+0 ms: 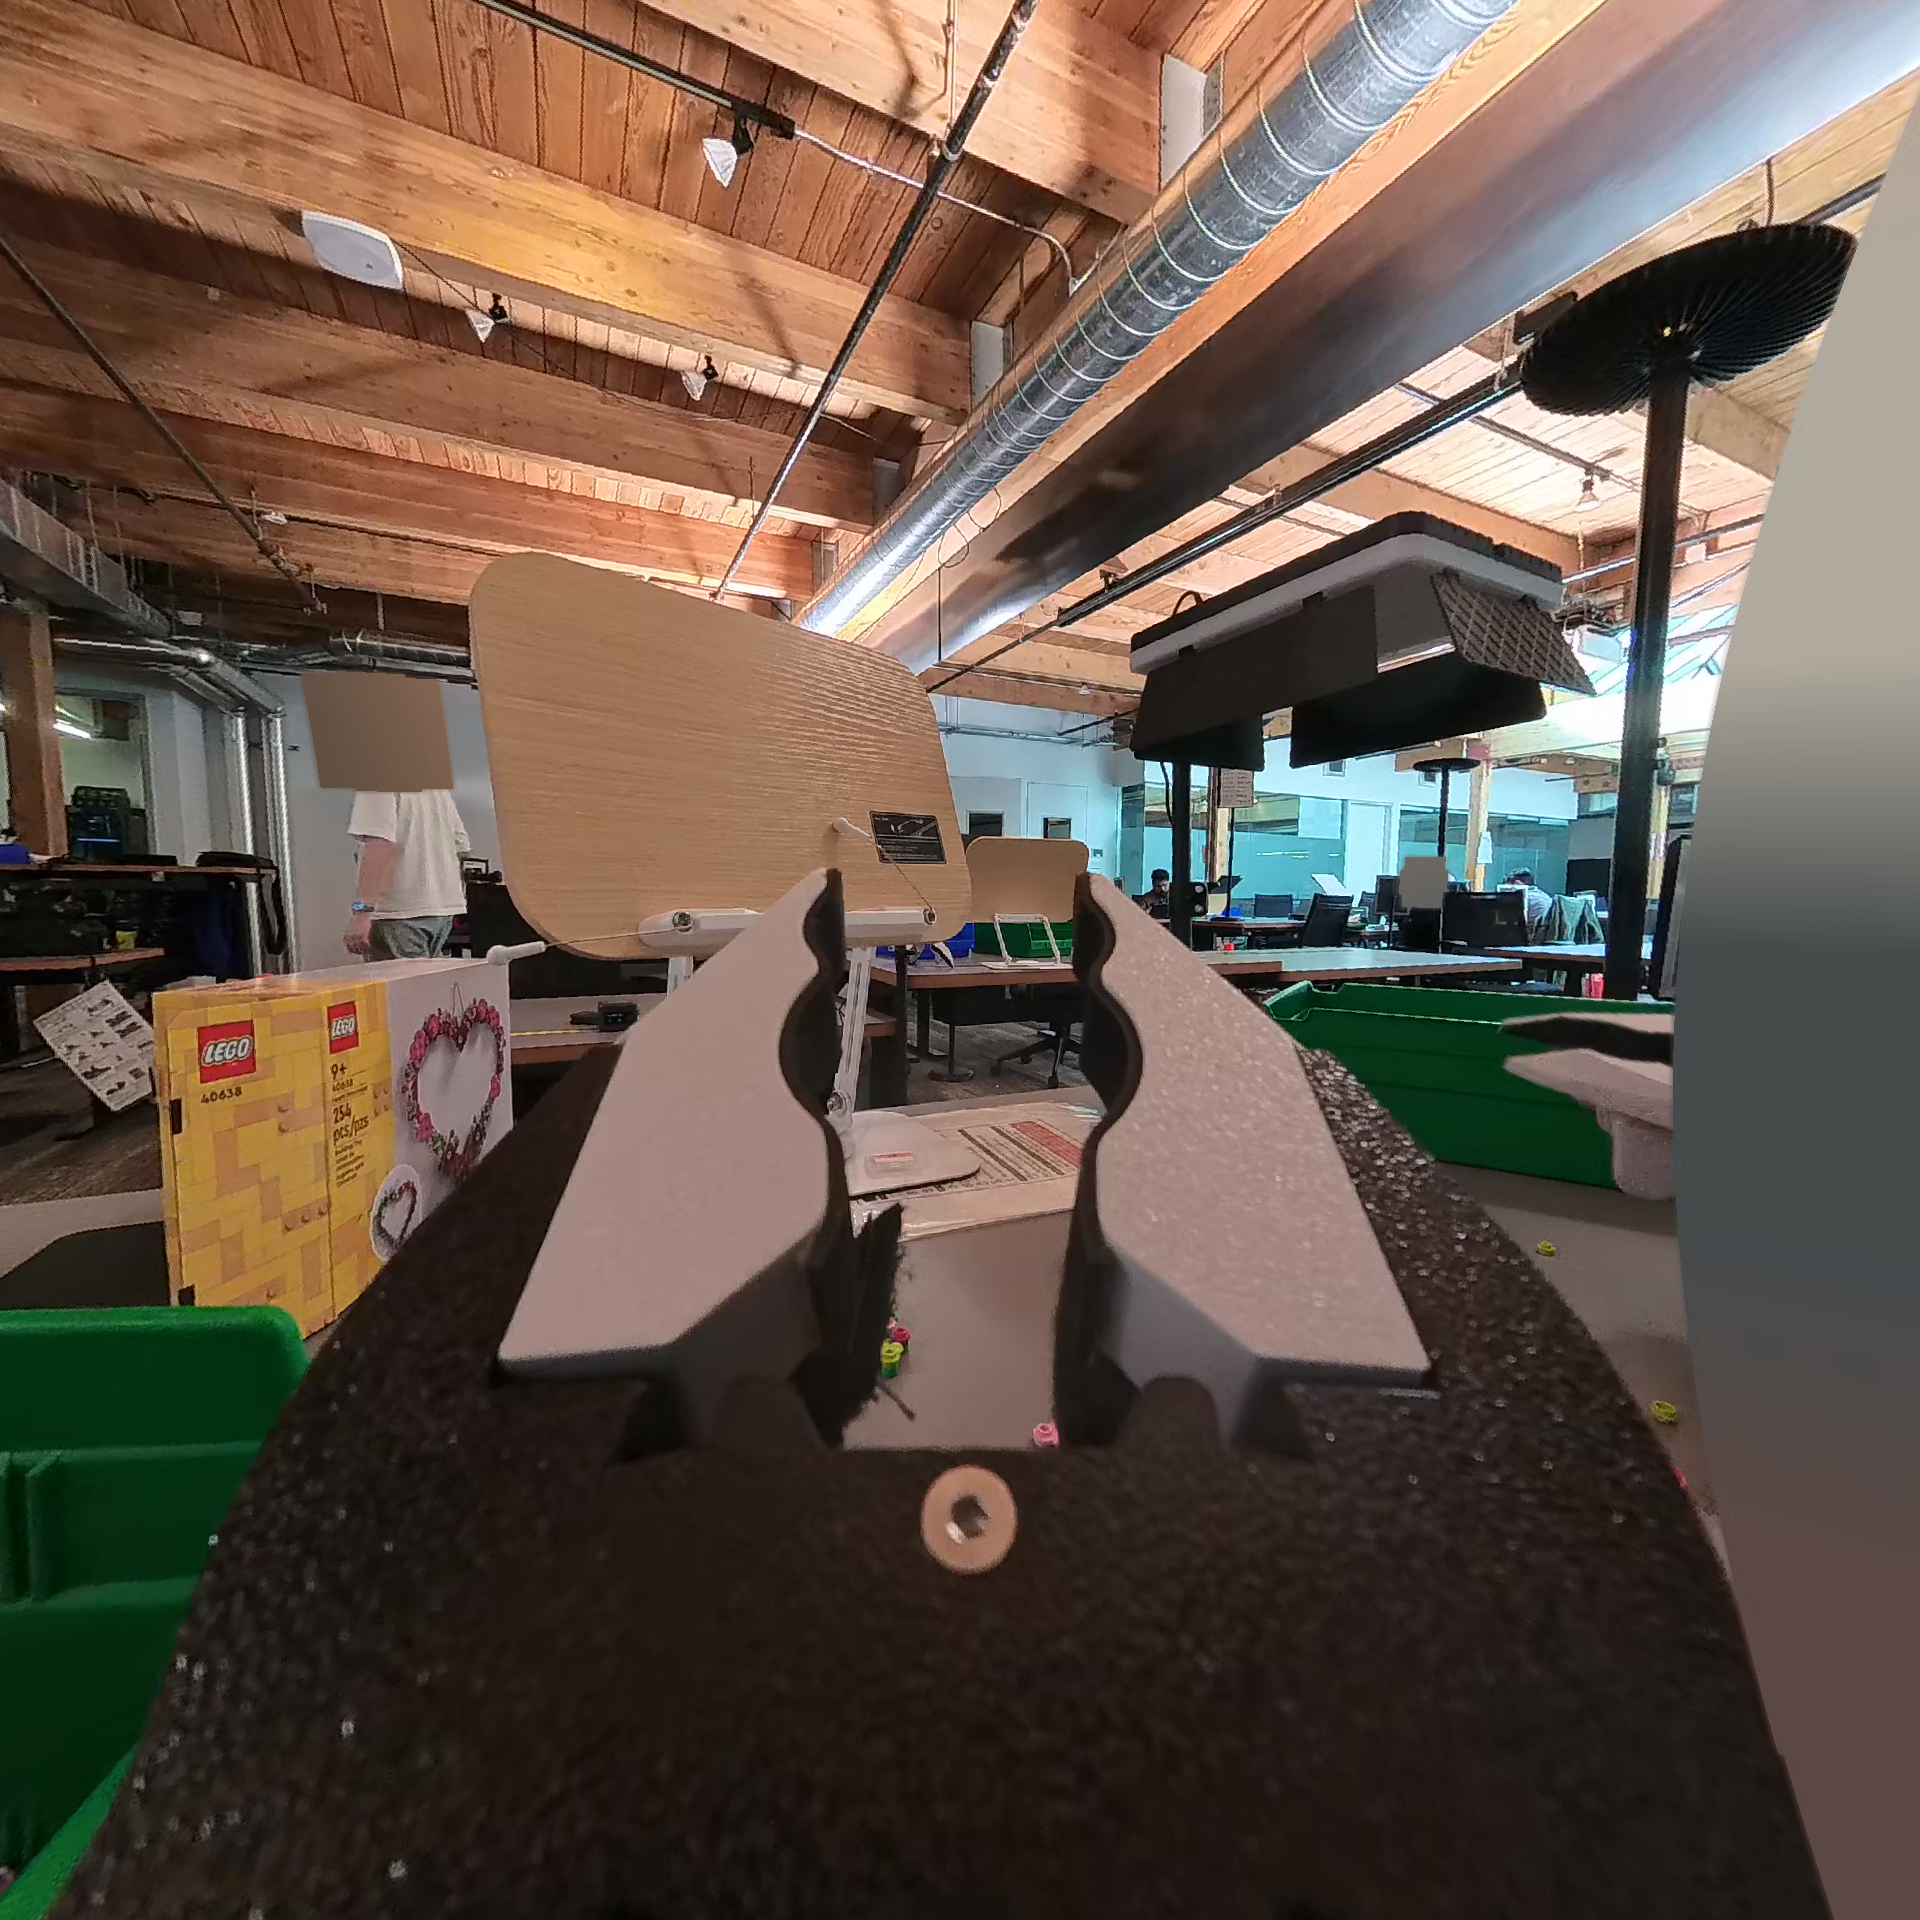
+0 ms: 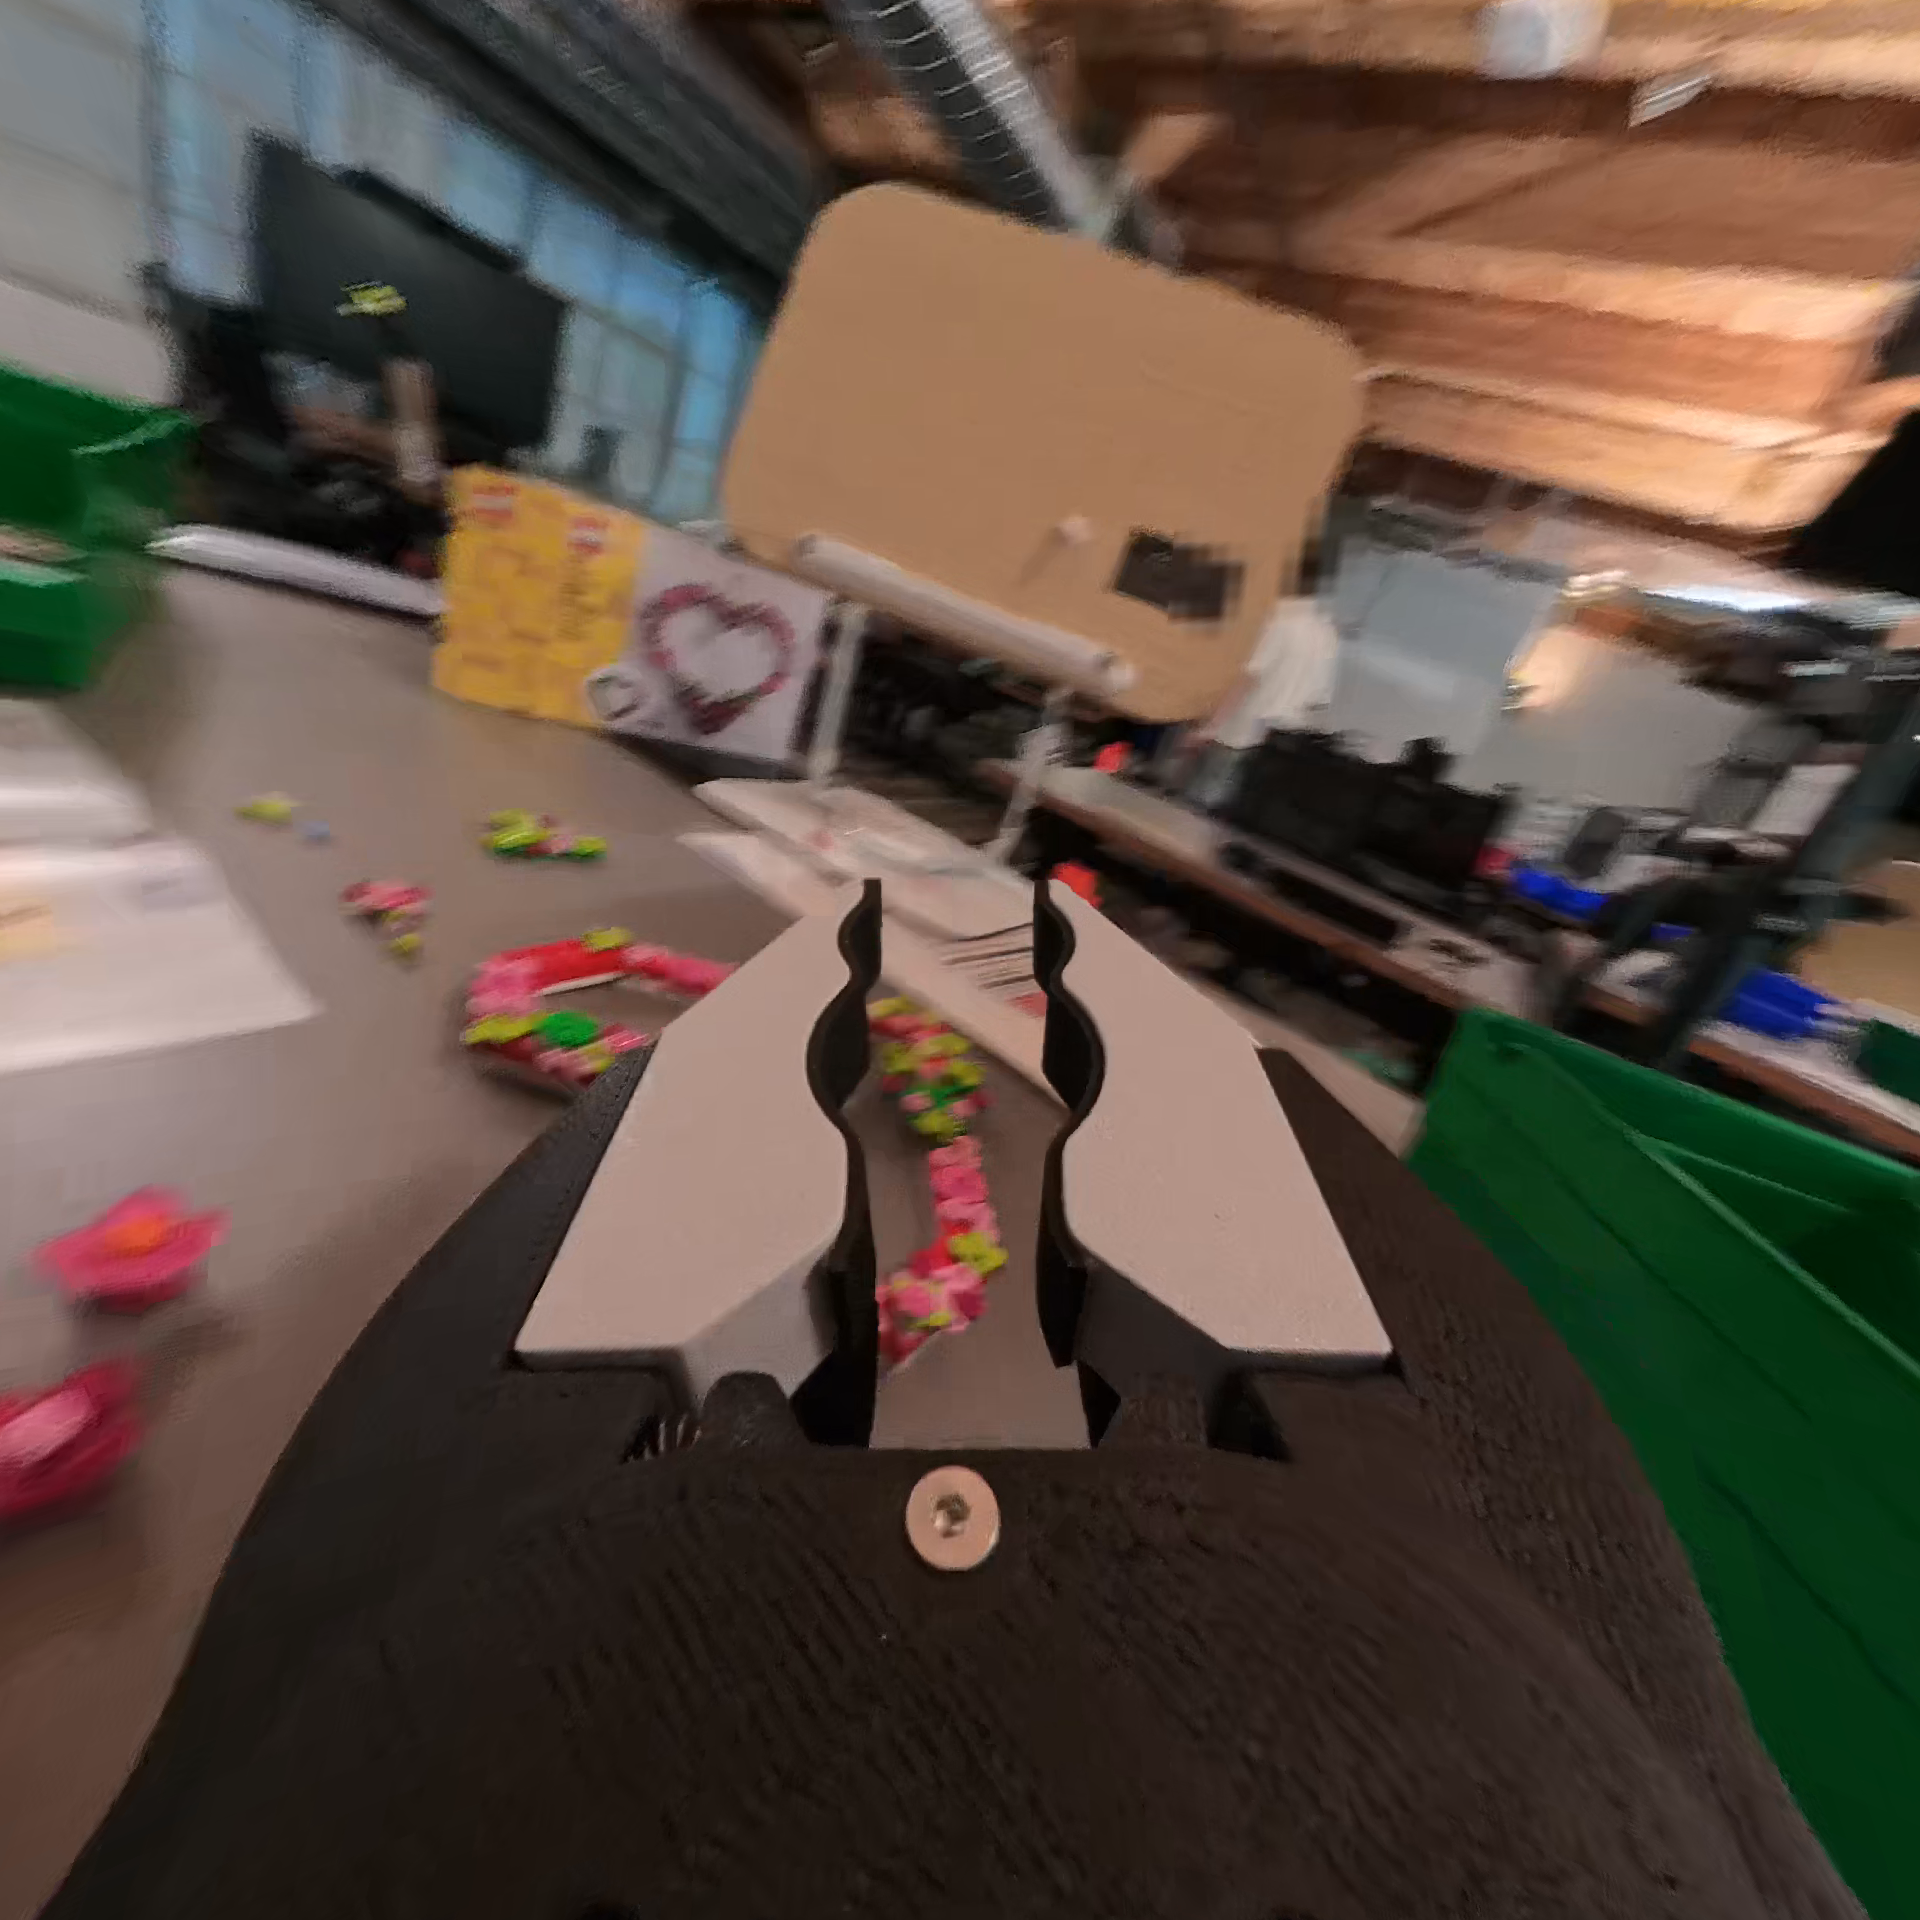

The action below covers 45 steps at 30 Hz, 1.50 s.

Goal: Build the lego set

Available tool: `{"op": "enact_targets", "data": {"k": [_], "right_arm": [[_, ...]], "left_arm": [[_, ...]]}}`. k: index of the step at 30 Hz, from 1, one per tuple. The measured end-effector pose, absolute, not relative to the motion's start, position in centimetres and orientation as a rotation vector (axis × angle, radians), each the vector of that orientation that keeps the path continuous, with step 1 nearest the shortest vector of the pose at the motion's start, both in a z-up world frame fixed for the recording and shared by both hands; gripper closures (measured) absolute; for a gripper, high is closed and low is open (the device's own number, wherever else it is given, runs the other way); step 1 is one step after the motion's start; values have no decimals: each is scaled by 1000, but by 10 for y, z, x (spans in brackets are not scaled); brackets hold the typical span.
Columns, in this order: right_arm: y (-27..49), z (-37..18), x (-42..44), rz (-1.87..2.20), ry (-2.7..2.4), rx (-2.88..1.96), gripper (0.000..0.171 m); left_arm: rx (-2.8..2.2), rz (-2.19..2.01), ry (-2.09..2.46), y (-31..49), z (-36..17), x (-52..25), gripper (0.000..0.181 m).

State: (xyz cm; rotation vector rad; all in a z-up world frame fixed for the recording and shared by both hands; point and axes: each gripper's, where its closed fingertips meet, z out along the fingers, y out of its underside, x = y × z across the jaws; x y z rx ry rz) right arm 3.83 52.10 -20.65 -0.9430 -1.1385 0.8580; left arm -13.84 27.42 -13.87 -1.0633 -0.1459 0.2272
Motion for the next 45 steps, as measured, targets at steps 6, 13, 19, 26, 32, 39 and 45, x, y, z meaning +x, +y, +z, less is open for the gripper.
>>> {"op": "enact_targets", "data": {"k": [6, 13, 19, 26, 32, 39, 45], "right_arm": [[427, -277, 56, 1156, -1963, -1081, 146], [401, -304, 70, 1059, -2229, -1150, 139], [401, -317, 73, 946, -2293, -1181, 140], [401, -324, 75, 937, -2325, -1211, 151], [401, -320, 75, 962, -2315, -1211, 152], [442, -277, 52, 1004, -2094, -1099, 152], [522, -257, -8, 931, -1932, -1149, 152]], "left_arm": [[-1063, 229, -138, 275, -138, -136, 140], [-1059, 252, -115, 274, -136, -132, 140], [-1054, 256, -111, 273, -134, -131, 140], [-1084, 326, -4, 278, -134, -114, 140], [-1178, 326, 75, 294, -146, -96, 144], [-1617, 27, 298, 374, -193, -49, 140], [-1934, 116, 464, 470, -236, -72, 134]]}}
